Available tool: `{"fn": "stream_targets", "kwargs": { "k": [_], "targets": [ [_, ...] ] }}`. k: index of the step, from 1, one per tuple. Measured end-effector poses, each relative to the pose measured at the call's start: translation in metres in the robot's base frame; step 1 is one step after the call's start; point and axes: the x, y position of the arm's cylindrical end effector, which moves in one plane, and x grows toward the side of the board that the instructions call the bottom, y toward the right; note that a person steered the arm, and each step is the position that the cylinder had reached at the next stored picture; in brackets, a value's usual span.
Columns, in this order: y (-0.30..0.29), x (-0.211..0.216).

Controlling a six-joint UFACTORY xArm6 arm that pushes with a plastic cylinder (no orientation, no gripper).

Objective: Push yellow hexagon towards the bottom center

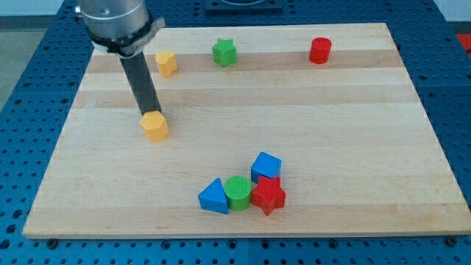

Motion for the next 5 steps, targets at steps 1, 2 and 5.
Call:
{"fn": "stream_targets", "kwargs": {
  "k": [1,2,5],
  "targets": [
    [0.005,0.013],
    [0.005,0.013],
    [0.026,0.03]
  ]
}}
